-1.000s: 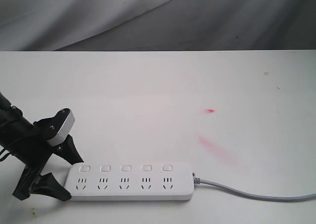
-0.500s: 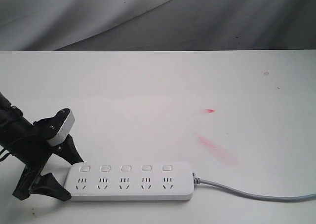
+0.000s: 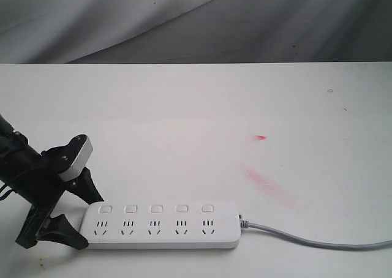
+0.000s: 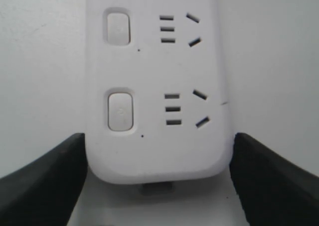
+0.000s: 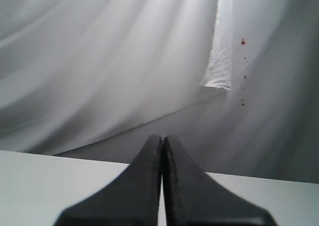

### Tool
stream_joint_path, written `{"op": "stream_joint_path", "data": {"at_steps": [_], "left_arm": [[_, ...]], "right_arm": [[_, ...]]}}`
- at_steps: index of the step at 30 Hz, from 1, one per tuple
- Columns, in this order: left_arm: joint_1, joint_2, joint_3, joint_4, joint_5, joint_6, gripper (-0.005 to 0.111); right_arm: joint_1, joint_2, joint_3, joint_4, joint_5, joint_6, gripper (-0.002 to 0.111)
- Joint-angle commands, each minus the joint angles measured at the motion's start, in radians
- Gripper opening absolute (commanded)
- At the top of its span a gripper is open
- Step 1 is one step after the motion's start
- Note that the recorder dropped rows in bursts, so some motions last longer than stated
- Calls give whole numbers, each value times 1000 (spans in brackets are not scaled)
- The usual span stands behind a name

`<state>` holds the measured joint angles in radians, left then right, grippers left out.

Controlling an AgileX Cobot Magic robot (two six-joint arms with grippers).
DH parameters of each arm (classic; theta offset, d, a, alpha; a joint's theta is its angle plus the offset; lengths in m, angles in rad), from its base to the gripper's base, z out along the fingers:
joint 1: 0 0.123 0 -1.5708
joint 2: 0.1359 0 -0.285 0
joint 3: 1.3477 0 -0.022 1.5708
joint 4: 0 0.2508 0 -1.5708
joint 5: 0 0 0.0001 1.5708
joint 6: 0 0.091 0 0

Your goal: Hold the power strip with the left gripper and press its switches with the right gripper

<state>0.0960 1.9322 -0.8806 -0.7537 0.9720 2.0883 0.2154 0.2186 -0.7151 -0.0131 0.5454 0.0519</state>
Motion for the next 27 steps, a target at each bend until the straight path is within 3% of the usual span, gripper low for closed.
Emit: {"op": "stream_joint_path", "data": {"at_steps": [1,6,14,21,27], "left_arm": [[-7,1,5,-7,-7,4,62],[-7,1,5,-7,-7,4,62],[-7,1,5,-7,-7,4,62],[-7,1,5,-7,-7,4,62],[-7,1,5,-7,-7,4,62]], "right_arm": [[-76,-4,122,-24,-132,-23,0],[-172,-4,232,-24,-272,-57,0],[-312,-4,382,-18,-295,-66,0],[-320,-15,522,2,-300,-66,0],[-320,-158,645,51,-347,-66,0]]}}
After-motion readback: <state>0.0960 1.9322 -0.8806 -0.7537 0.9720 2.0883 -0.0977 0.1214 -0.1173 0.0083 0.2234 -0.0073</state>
